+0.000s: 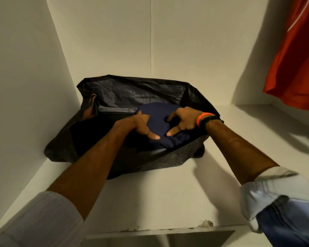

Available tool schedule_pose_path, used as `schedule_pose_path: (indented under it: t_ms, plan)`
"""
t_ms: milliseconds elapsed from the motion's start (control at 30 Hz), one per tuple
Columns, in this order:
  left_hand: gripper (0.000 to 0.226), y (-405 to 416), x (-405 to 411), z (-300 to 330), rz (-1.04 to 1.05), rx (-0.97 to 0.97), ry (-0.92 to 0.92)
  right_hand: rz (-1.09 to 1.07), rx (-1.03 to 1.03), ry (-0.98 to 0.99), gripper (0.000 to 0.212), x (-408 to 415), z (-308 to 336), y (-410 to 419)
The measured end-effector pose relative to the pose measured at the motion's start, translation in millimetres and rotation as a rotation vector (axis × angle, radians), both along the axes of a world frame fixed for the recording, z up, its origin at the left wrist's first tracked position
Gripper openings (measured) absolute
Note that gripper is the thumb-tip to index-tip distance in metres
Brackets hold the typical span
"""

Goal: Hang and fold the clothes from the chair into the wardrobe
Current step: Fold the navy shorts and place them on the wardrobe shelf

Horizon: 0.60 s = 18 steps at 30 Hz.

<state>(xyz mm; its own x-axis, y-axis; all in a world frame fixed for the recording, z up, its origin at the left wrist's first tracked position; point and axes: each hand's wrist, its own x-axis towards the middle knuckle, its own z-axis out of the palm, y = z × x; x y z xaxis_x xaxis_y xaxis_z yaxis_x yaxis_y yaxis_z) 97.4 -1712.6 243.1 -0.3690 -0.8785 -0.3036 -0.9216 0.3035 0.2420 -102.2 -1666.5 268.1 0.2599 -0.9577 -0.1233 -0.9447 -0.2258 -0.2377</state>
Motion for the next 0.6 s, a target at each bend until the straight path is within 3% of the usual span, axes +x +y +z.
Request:
schedule_pose_path:
  t_ms: [100,200,333,400,467,533,600]
  plan:
    - [0.108,15,11,12,0.0,0.005,0.118,0.05,0.018,-0.189,0.041,-2,11,19]
    - [0.075,42,23,26,-0.064,0.027,0.128,0.123,0.058,-0.29,0.056,-7,15,40]
    - [0.055,84,40,44,-0.047,0.023,0.149,0.177,0.043,-0.312,0.067,-16,23,67]
    - [0.056,108,51,51,-0.002,0.03,0.142,0.209,0.033,-0.314,0.069,-21,24,80]
    - [0.066,131,61,59,0.028,0.029,0.142,0.243,0.015,-0.3,0.056,-24,25,94]
    - [0.059,149,69,64,0.05,0.037,0.052,0.256,0.004,-0.237,0.038,-28,24,104]
    - [0.031,164,74,64,0.065,0.041,-0.115,0.243,-0.036,-0.163,0.028,-32,18,112]
